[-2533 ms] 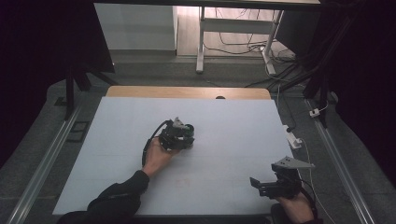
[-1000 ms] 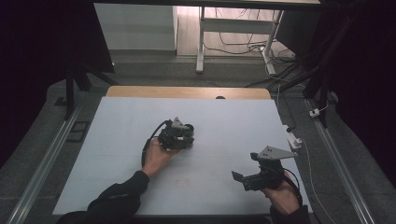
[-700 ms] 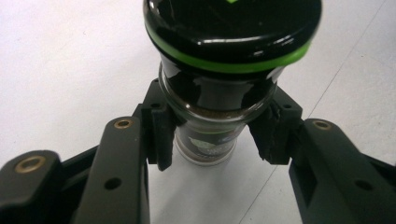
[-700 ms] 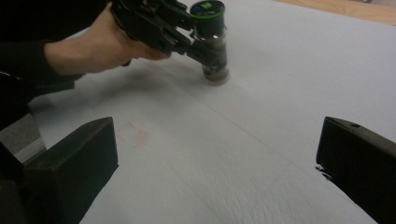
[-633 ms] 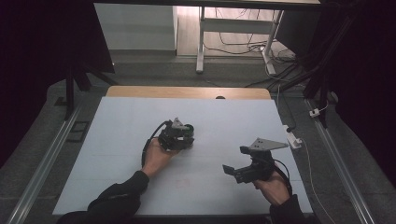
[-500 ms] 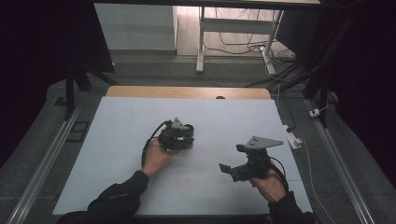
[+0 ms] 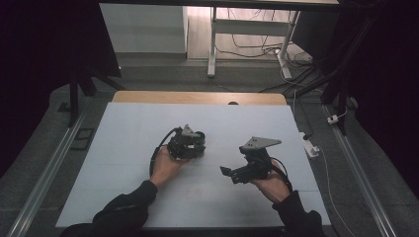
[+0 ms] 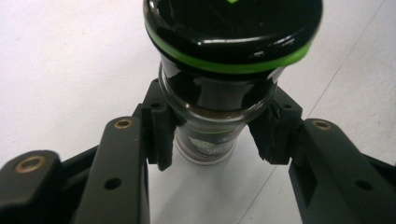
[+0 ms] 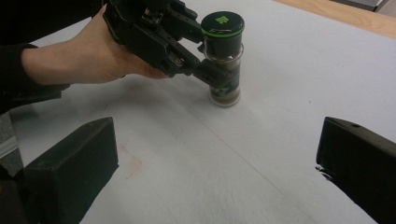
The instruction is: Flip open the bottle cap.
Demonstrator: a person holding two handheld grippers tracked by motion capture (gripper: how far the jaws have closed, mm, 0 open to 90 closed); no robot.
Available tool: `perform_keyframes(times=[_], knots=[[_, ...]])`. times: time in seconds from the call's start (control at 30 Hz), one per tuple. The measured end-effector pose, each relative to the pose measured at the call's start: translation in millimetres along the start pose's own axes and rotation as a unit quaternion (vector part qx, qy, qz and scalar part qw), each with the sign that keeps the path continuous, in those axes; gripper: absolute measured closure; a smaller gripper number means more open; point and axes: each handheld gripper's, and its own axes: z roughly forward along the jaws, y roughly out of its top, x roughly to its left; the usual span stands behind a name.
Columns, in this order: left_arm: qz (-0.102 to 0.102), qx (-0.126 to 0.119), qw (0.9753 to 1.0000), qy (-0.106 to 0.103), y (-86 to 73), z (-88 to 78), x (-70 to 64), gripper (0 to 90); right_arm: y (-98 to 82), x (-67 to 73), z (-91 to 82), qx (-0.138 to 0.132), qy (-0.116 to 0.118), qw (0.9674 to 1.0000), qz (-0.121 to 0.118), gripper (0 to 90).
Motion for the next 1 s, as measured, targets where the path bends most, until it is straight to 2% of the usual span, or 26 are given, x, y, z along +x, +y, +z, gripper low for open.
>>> perform_keyframes(times=[0.2,0.53,1.0], knots=[[-0.001,0.0,1.0,0.001,0.1,0.1,-0.3,53.7,8.6,0.9,14.9,0.008,0.002,0.9999,-0.012,0.0],[-0.001,-0.001,1.0,0.001,-0.1,0.2,-0.5,53.7,18.5,-0.9,36.8,0.028,0.007,0.9995,-0.011,0.0],[-0.001,-0.002,1.0,0.001,-0.2,0.2,-0.7,53.7,27.1,-6.1,66.4,0.038,-0.004,0.999,-0.022,0.0]])
